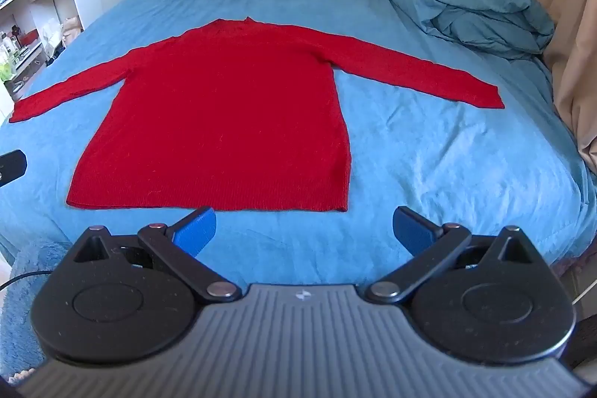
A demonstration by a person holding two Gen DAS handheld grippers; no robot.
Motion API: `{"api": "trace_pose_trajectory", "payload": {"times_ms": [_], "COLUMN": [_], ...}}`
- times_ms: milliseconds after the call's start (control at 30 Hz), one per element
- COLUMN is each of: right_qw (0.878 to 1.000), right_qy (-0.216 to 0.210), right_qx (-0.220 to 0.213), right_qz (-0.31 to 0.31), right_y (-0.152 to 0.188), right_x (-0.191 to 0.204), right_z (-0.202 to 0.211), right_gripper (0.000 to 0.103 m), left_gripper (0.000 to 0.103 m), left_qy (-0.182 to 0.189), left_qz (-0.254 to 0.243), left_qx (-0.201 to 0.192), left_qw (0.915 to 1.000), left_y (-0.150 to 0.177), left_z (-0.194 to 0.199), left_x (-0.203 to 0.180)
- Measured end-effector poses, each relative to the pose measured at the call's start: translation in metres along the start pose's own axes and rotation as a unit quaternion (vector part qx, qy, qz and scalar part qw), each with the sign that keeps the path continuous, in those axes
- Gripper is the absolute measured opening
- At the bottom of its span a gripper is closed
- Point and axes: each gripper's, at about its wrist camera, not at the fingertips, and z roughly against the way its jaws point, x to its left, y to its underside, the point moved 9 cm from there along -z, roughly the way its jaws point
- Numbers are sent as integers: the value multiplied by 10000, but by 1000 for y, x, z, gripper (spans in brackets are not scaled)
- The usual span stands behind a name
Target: Fold small clothes
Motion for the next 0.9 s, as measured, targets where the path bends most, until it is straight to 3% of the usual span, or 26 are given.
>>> {"api": "trace_pose_trajectory", "payload": {"times_ms": [900], "right_qw": [10000], "right_qy": [-9], "right_qx": [33], "right_qz": [3], "right_y": [1], "right_x": [2], "right_z": [-2], "right_gripper": [103], "left_gripper": [103], "left_qy": [45], "left_qz": [-27], "left_qx": [19], "left_qw": [10000], "left_y": [2], "left_z": [-3], "left_x": [1]}}
